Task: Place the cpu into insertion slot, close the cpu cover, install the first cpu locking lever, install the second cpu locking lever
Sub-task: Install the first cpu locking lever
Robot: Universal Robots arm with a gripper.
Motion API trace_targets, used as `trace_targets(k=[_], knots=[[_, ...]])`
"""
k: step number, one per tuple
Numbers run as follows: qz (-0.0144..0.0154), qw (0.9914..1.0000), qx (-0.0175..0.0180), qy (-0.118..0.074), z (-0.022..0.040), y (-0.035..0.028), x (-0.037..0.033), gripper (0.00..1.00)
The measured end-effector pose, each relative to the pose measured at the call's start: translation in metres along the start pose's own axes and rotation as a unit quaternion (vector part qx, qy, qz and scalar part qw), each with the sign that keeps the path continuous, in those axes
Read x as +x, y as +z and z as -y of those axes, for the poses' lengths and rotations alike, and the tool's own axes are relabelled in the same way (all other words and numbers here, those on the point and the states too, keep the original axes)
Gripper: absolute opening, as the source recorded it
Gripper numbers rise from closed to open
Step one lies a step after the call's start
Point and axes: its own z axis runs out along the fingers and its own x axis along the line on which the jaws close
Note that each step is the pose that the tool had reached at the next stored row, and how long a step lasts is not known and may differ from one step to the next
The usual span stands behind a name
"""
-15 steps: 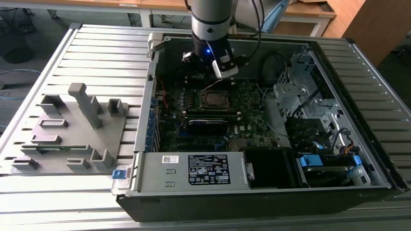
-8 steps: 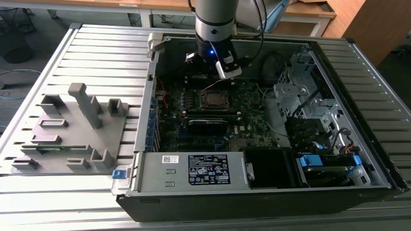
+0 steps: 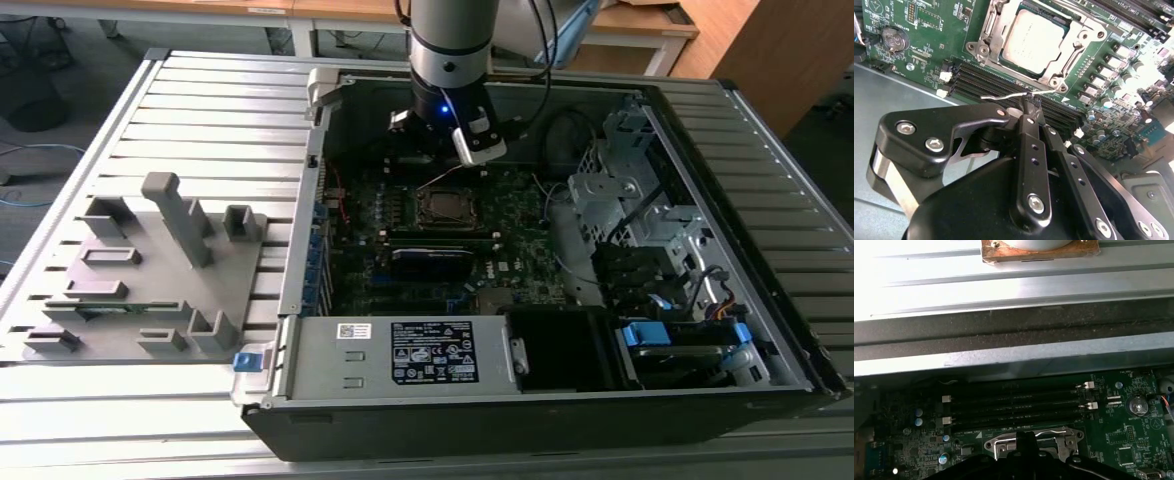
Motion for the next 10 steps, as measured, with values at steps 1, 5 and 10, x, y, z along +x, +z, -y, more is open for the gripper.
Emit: trace_targets(k=[1,5,10], knots=[[0.0001,1.00000,0.0007,0.000,-0.0004,0.0001,0.0001,0.11],[0.0005,0.99999,0.0038,0.000,-0.0013,0.0029,0.0003,0.11],[0.0004,0.99999,0.0040,0.000,-0.0030,0.0060,-0.0009,0.11]])
